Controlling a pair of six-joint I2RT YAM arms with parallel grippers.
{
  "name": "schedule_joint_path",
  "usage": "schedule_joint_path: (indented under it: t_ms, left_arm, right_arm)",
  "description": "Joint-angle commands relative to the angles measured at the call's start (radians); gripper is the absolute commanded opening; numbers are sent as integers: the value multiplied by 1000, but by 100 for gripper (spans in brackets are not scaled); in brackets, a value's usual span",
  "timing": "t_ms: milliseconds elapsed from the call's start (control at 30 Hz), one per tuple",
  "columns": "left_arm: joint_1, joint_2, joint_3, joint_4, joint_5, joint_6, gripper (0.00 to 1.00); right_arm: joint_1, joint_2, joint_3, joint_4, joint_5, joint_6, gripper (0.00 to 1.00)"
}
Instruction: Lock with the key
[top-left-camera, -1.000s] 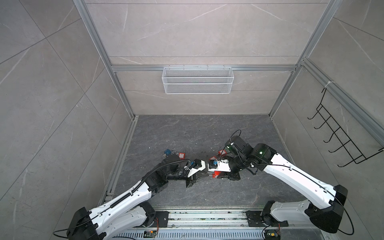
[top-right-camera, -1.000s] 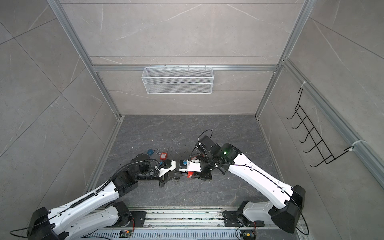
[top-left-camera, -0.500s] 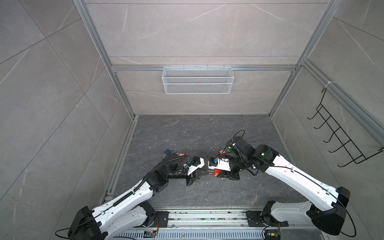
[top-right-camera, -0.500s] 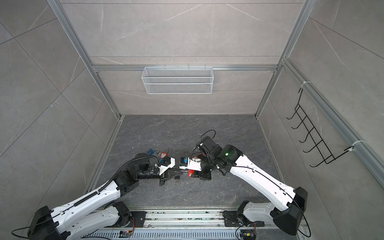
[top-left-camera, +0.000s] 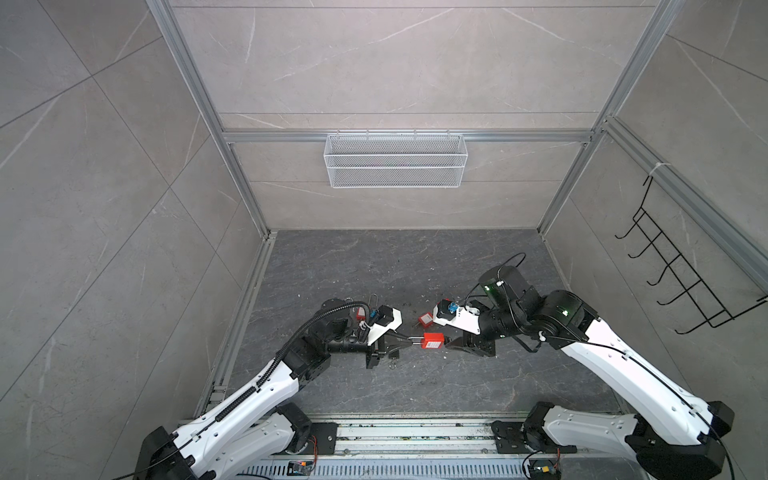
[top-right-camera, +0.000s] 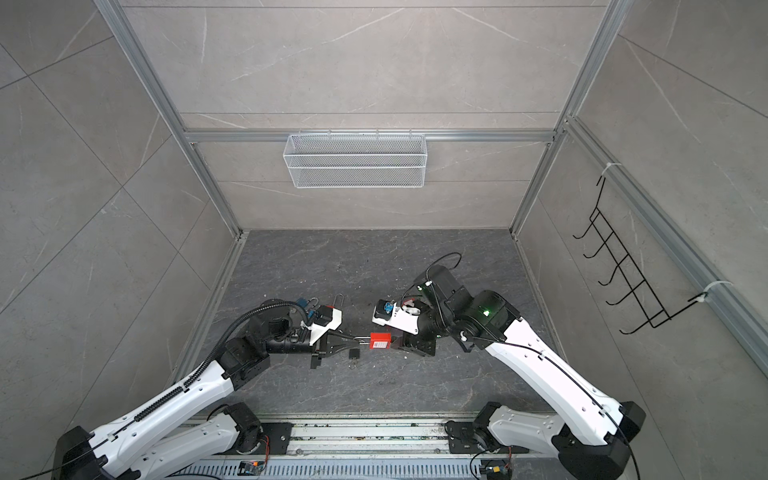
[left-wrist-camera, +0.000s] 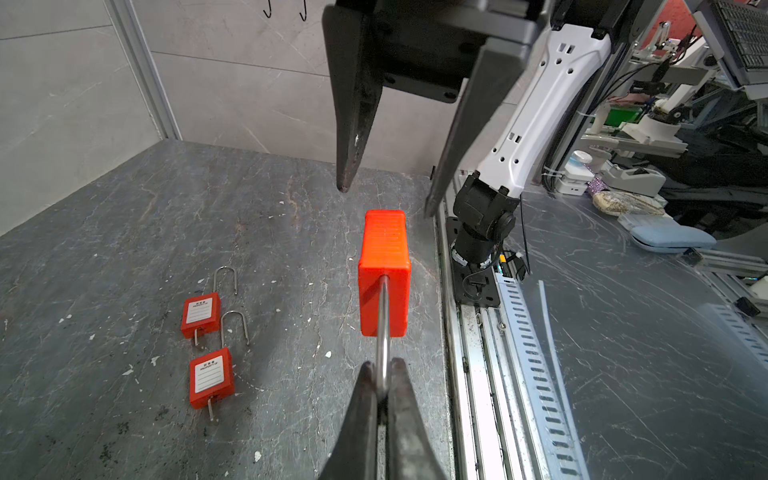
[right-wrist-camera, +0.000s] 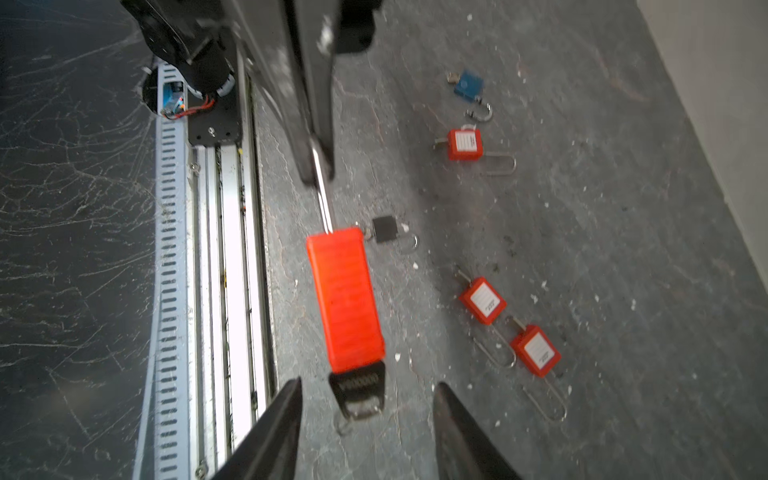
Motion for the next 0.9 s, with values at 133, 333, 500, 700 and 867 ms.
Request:
schedule_joint_path:
  t_ms: [133,333,500,700,867]
  left_arm:
    - [6,-6,65,-15,63,49,0]
    - [4,16,65,31,79,13,0]
    - [2,19,51,74,76,-13,0]
    - [1,31,35,125,74,-46,0]
    - [-1,41,33,138,70,-61,0]
  right_arm:
    - [-29,76,67,-122,-4,-8,49]
    - [-29,145,71,-118,-33,-28,46]
    - [-29,138,24,-48,-69,-34,46]
    - [-27,75,-79,139,78,-21,45]
    - [-18,-11,-159,264,154,-50,46]
